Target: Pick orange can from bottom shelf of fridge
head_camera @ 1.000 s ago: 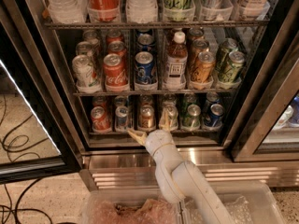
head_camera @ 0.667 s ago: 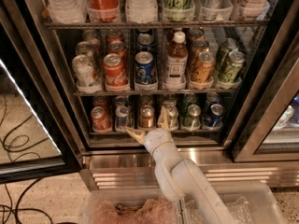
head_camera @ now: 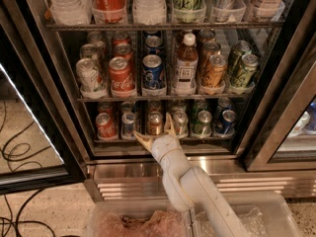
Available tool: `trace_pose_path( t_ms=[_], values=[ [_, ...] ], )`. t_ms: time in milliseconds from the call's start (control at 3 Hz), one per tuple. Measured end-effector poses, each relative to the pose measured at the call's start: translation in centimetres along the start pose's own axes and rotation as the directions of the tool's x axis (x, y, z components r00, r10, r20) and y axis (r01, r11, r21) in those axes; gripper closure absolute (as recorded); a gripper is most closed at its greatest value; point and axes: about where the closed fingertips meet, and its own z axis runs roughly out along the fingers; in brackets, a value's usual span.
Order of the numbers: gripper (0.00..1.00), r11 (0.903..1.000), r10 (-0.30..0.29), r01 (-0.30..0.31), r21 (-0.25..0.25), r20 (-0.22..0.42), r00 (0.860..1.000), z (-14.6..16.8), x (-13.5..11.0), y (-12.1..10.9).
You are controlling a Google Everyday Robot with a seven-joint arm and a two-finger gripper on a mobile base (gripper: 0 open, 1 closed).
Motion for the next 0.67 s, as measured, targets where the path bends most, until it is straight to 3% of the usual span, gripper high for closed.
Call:
trace_pose_path(
  t_ms=[333,667],
  values=[
    [0.25,0.9995,0.027,-0.028,-0.015,-0.031,0.999,0.68,1.9,0.98],
    [0.23,0.9992,0.039,-0.039,-0.001,-0.062,0.997,1.62,2.88,1.86]
  ],
)
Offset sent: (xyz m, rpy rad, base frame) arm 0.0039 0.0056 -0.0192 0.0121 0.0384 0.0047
